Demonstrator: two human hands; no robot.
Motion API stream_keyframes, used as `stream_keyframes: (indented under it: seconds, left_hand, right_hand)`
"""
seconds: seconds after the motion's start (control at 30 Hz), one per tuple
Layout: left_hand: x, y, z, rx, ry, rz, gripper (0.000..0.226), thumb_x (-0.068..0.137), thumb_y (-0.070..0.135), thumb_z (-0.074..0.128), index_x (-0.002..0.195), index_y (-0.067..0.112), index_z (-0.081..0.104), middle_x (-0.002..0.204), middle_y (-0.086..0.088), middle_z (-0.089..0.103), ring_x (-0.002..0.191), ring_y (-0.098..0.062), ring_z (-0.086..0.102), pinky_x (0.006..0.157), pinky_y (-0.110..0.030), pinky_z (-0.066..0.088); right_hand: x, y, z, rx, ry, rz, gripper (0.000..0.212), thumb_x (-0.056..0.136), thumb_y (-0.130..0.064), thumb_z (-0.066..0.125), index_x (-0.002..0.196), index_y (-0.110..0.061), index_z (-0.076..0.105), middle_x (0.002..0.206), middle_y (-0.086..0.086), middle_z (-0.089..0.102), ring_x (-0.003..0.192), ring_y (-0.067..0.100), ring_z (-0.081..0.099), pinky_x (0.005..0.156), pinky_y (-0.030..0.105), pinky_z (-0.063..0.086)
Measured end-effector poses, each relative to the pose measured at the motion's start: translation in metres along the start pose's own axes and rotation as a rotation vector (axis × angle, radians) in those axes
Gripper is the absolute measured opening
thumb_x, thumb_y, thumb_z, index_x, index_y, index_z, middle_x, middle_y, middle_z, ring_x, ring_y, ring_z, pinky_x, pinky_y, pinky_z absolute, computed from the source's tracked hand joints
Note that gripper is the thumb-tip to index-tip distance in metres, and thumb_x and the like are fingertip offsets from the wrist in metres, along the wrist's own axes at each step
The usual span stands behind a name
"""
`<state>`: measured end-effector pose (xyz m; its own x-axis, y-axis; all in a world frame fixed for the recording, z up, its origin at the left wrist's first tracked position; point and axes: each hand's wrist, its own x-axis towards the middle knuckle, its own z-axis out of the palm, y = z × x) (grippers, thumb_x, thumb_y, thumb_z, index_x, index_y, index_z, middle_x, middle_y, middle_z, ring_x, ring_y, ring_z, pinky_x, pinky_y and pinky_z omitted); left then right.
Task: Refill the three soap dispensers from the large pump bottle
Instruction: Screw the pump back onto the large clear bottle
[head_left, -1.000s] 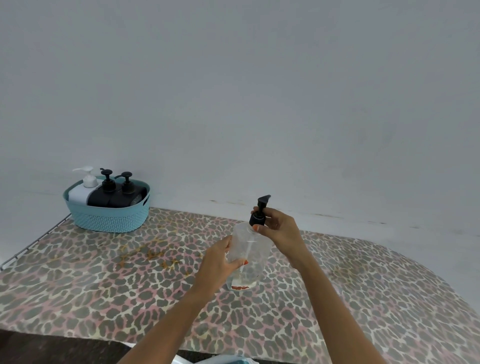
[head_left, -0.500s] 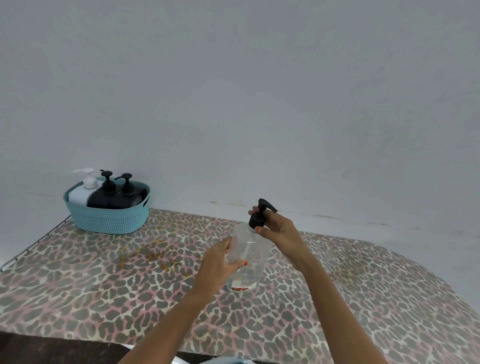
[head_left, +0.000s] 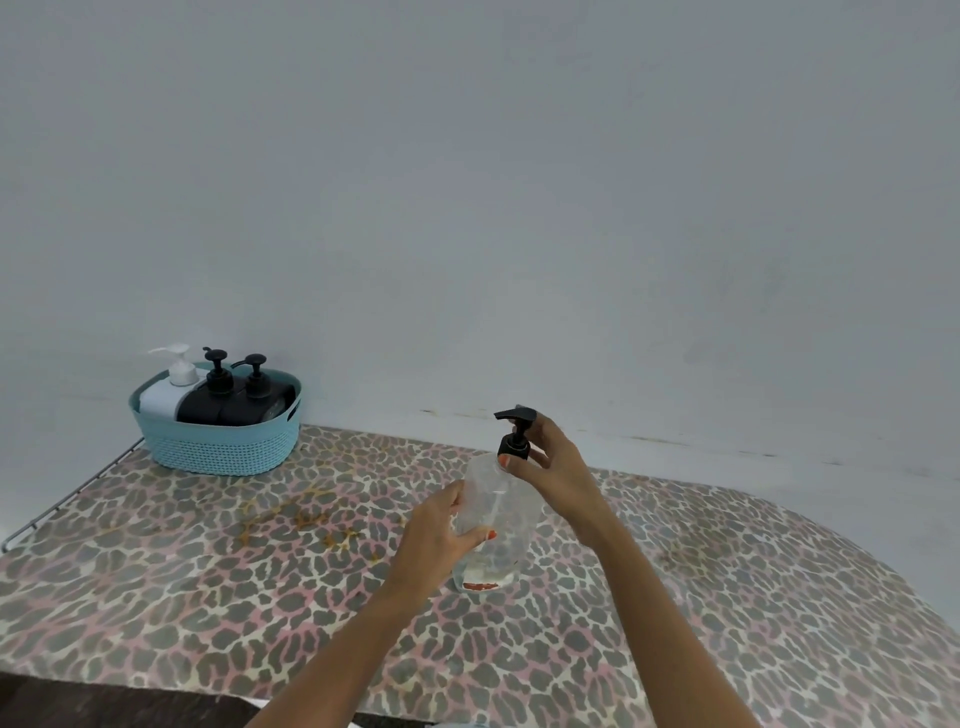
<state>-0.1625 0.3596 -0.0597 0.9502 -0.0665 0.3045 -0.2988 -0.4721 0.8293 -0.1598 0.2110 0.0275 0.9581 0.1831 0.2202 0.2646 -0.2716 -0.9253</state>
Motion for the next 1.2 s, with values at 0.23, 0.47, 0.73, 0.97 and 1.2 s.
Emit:
stream_keyframes:
  seconds: [0.23,0.47,0.73,0.97,1.2]
  left_hand:
    - [-0.001,0.001,0.000,-0.007,0.001,-0.001,0.051,0.070,0.024,0.077,0.115,0.014,0.057,0.109,-0.002,0.066,0.101,-0.010,0.059,0.088,-0.014,0.040]
    - [-0.001,-0.001,0.000,-0.001,-0.001,-0.009,0.050,0.070,0.025,0.078,0.114,0.013,0.057,0.109,-0.002,0.066,0.102,-0.012,0.060,0.087,-0.015,0.041]
    - [-0.002,0.002,-0.001,-0.023,-0.015,-0.033,0.052,0.071,0.024,0.076,0.118,0.014,0.055,0.113,-0.002,0.064,0.102,-0.007,0.055,0.087,-0.014,0.038]
    - [-0.003,0.002,-0.001,-0.033,-0.011,-0.024,0.051,0.071,0.022,0.077,0.117,0.015,0.056,0.112,-0.001,0.065,0.102,-0.007,0.057,0.086,-0.013,0.039]
    - [-0.003,0.000,-0.002,-0.033,-0.023,-0.025,0.054,0.071,0.024,0.077,0.119,0.015,0.054,0.115,-0.002,0.064,0.104,-0.008,0.056,0.089,-0.015,0.038]
  right_hand:
    - [0.004,0.005,0.002,-0.018,0.142,0.036,0.034,0.076,-0.008,0.073,0.108,-0.006,0.061,0.098,0.001,0.067,0.086,0.007,0.062,0.079,0.021,0.048]
    - [0.008,0.009,0.016,-0.150,0.209,0.029,0.043,0.075,-0.026,0.075,0.106,-0.015,0.047,0.106,0.001,0.050,0.095,0.014,0.050,0.076,0.008,0.039]
    - [0.002,0.001,-0.015,0.002,-0.030,0.042,0.039,0.082,-0.001,0.064,0.120,-0.008,0.058,0.117,0.003,0.064,0.106,0.006,0.059,0.094,0.015,0.046]
    - [0.009,0.008,0.010,-0.160,0.237,0.020,0.035,0.072,-0.019,0.078,0.099,-0.011,0.056,0.098,0.002,0.062,0.084,0.016,0.057,0.069,0.016,0.043]
    - [0.006,0.008,-0.003,-0.093,0.060,0.052,0.040,0.077,-0.012,0.072,0.115,-0.008,0.060,0.115,0.003,0.063,0.105,0.012,0.058,0.097,0.025,0.043]
